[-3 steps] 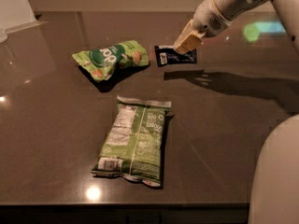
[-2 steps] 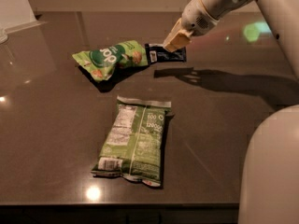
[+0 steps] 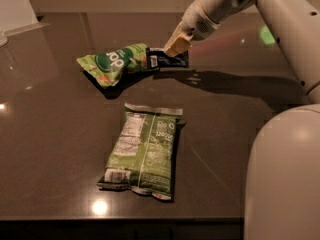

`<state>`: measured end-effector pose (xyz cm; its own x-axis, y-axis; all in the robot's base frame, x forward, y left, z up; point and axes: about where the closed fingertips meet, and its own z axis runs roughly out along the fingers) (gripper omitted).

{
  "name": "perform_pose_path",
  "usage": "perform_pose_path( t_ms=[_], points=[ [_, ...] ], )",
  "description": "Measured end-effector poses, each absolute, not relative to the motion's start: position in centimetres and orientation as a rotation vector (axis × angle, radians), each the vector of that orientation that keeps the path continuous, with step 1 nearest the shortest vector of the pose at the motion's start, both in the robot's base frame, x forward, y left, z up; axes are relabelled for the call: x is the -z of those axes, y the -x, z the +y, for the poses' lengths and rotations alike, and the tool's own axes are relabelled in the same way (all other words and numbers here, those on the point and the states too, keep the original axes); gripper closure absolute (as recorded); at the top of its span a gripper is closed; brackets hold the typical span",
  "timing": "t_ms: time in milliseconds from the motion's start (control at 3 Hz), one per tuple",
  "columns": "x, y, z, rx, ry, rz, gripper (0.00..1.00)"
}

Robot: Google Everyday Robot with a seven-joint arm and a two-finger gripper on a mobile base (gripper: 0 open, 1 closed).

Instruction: Move rxbar blueberry near green rice chip bag

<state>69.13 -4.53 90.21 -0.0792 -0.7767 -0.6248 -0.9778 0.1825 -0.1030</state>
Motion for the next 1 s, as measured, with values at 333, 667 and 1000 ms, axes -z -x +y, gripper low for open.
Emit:
perform_pose_path(
  t_ms=[333, 667, 1000],
  points=[
    [-89.56, -69.35, -4.38, -0.467, 1.633, 1.918, 0.12],
    [-89.34, -69.40, -4.17, -0.471, 1.635, 1.918, 0.00],
    [-89.33, -69.40, -4.17, -0.472, 1.636, 1.918, 0.00]
  ],
)
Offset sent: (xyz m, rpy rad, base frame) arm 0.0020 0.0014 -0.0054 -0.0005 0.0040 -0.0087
